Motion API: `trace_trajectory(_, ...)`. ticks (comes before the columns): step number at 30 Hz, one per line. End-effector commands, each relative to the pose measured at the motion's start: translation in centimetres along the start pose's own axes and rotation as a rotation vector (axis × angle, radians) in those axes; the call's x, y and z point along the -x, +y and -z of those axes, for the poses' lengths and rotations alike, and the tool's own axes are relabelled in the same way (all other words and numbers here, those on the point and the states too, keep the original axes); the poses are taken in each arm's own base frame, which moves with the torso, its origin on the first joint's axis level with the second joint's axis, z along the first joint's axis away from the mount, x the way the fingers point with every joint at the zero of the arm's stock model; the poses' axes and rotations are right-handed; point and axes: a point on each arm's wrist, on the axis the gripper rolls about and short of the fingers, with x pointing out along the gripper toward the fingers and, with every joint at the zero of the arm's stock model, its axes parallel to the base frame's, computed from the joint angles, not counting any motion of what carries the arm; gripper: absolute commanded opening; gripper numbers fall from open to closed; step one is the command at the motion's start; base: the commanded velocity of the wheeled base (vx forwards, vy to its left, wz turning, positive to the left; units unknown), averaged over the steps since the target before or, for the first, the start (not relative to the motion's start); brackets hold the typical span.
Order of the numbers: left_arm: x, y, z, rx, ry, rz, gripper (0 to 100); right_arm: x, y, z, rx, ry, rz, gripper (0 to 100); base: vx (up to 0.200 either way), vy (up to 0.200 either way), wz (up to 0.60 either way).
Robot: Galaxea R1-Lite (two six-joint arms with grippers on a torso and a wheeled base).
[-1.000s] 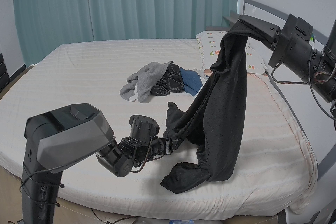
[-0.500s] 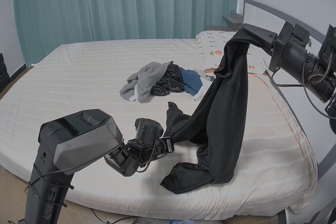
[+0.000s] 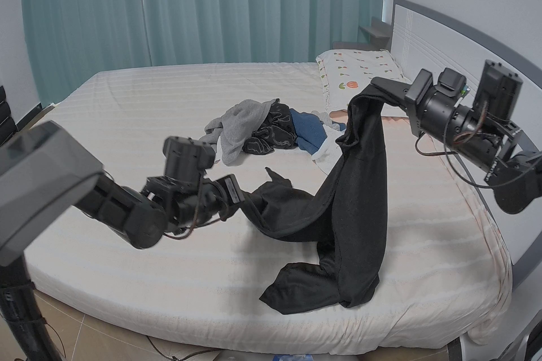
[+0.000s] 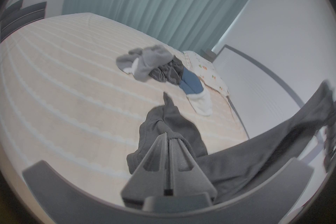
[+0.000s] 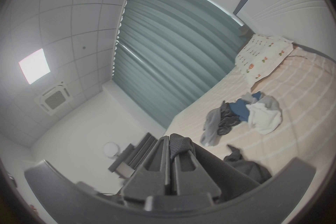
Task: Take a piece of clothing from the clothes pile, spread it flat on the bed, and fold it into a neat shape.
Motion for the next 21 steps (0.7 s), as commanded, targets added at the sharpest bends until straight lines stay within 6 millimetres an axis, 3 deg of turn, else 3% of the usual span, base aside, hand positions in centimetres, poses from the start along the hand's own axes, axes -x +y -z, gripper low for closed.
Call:
trace_trajectory(1, 10.5, -1.9, -8.9, 0.128, -0.233, 0.081, 0, -6.0, -2.6, -0.4, 0.058, -0.152, 0.092, 0, 0.000, 0.000, 0.00)
trace_trajectory(3, 11.1, -1.9, -9.3, 0.133, -0.249, 0.090, 0, -6.2, -1.9, -1.1, 0.063, -0.184, 0.076, 0, 0.000, 0.000, 0.00)
trace_trajectory(4, 11.9, -1.8, -10.0, 0.138, -0.284, 0.093, 0, -6.2, 0.0, -3.0, 0.075, -0.264, 0.025, 0, 0.000, 0.000, 0.00)
trace_trajectory(6, 12.7, -1.8, -10.4, 0.143, -0.307, 0.106, 0, -5.3, 2.2, -5.1, 0.082, -0.334, -0.025, 0, 0.000, 0.000, 0.00)
trace_trajectory(9, 12.9, -1.8, -10.5, 0.143, -0.310, 0.107, 0, -4.8, 3.1, -5.7, 0.085, -0.350, -0.044, 0, 0.000, 0.000, 0.00)
trace_trajectory(10, 13.0, -1.5, -10.3, 0.152, -0.305, 0.102, 0, -3.6, 4.3, -6.0, 0.084, -0.350, -0.068, 0, 0.000, 0.000, 0.00)
trace_trajectory(12, 12.8, -1.2, -9.9, 0.189, -0.288, 0.097, 0, -2.6, 3.7, -4.7, 0.076, -0.298, -0.034, 0, 0.000, 0.000, 0.00)
trace_trajectory(21, 11.4, 0.7, -6.9, 0.244, -0.166, 0.066, 0, 0.8, -2.3, 1.9, 0.038, -0.055, 0.081, 0, 0.000, 0.000, 0.00)
